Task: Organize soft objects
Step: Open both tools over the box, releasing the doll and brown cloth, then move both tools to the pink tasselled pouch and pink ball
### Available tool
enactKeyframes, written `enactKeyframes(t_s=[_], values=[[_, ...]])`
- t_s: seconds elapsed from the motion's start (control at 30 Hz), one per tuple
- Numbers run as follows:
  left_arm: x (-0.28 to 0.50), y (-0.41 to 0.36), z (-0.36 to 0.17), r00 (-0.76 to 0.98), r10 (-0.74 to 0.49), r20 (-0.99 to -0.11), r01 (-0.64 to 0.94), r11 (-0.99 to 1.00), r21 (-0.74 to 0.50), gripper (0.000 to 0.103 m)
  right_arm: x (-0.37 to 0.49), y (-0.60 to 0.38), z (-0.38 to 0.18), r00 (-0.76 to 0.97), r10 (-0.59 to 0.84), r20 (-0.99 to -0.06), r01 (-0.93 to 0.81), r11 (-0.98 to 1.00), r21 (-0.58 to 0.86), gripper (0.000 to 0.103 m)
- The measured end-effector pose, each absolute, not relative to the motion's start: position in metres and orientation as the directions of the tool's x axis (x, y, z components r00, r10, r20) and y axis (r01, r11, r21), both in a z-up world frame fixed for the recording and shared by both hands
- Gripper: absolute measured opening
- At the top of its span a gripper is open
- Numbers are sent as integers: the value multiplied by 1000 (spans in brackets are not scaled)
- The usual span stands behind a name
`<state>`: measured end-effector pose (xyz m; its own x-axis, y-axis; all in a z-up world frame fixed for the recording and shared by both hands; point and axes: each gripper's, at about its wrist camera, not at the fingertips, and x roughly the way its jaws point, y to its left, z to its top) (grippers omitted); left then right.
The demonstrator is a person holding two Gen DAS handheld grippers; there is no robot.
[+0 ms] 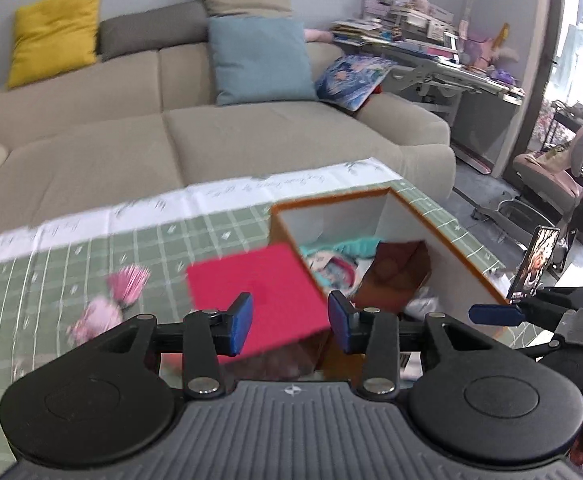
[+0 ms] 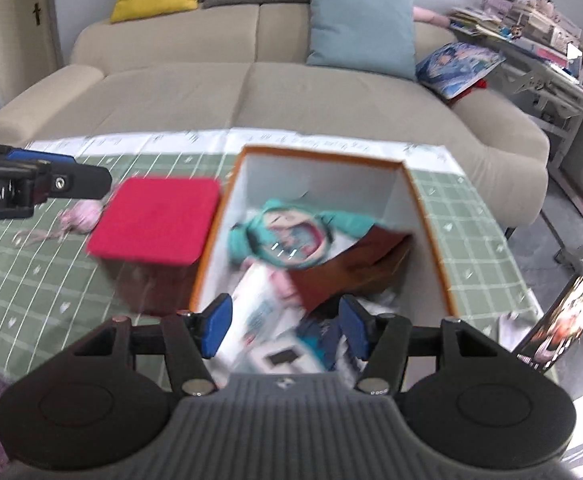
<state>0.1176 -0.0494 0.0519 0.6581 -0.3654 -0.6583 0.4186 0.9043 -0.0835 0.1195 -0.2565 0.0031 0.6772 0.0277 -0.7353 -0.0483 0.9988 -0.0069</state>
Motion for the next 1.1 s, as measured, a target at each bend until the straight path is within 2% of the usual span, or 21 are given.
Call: enactKeyframes(t_s=[0.13, 0.4, 0.8, 1.1], values=[[103, -18, 37, 627, -357, -692, 373, 918, -136, 54, 106, -237, -7, 634, 74, -770, -78, 996, 31, 59], [82, 39, 13, 606, -312, -732, 277, 945, -174, 54, 95, -189, -24, 573, 129, -809, -180, 983, 29, 59], [85, 94, -2, 625, -273, -731, 179, 962, -207, 54, 114, -117, -23, 561, 248, -790, -355, 934, 41, 60], [120, 115, -12, 612, -273, -743, 207, 961, -182, 54, 147, -68, -27, 565, 295, -770, -487, 873, -23, 60]])
